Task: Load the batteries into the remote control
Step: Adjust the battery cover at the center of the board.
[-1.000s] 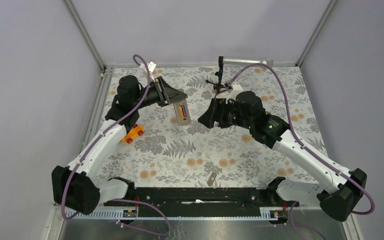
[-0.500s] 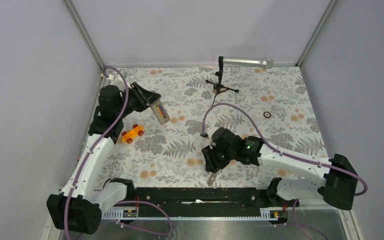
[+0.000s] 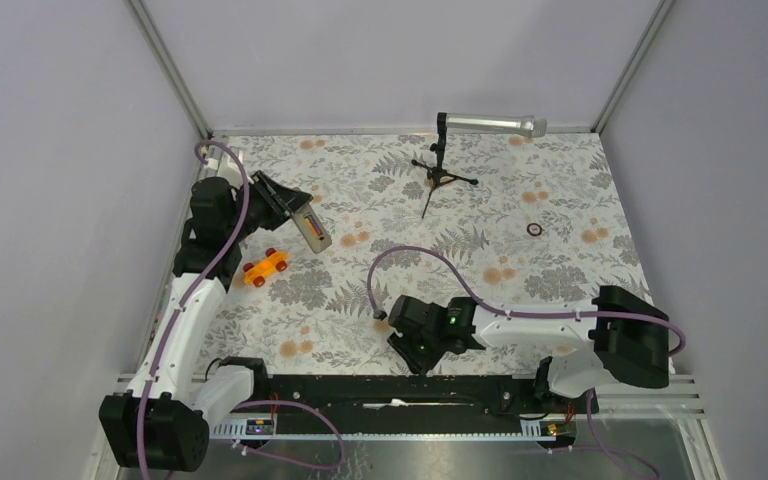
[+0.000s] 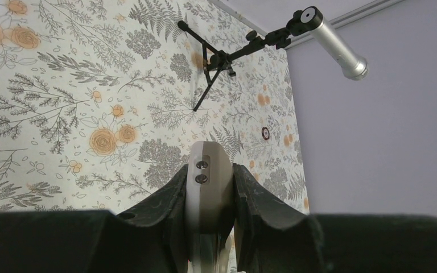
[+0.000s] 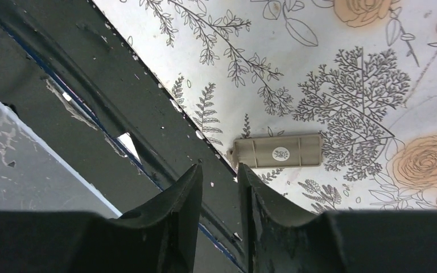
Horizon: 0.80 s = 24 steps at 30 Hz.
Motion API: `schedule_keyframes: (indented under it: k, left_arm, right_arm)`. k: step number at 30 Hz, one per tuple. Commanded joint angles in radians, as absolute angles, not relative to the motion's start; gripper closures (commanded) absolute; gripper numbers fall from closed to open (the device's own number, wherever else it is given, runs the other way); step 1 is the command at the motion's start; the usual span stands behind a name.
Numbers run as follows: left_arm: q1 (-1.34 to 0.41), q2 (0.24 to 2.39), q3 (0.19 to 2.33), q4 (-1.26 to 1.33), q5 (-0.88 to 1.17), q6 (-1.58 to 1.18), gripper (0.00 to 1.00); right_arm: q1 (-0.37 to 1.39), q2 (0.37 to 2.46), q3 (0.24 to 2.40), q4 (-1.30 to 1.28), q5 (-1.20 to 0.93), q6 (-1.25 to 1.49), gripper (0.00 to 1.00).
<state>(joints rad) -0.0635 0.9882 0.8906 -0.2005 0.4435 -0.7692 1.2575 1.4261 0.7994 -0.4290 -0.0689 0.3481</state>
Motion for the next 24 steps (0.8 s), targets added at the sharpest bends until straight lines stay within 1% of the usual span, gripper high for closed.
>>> schedule_keyframes:
  k: [1,7,16,24]
  left_arm:
    - [-0.054,0.966,0.893,-0.15,0.487,-0.789,1.0]
    - [-0.051,0.973,0.891,-0.141,0.497,-0.798,1.0]
    - [-0.042,0.993,0.876,-0.097,0.524,-0.835,1.0]
    - [-0.035,1.005,0.876,-0.082,0.541,-0.846,1.0]
  right_arm:
    - [1.282,1.469,0.825,-0.403,-0.046,0.329,0.65]
    - [1.294,1.511,0.837,-0.408,-0.008,0.319,0.66]
    - [1.294,1.534,0.851,-0.411,0.033,0.31,0.65]
    - [1.301,1.552,0.87,-0.447,0.038,0.306,0.69]
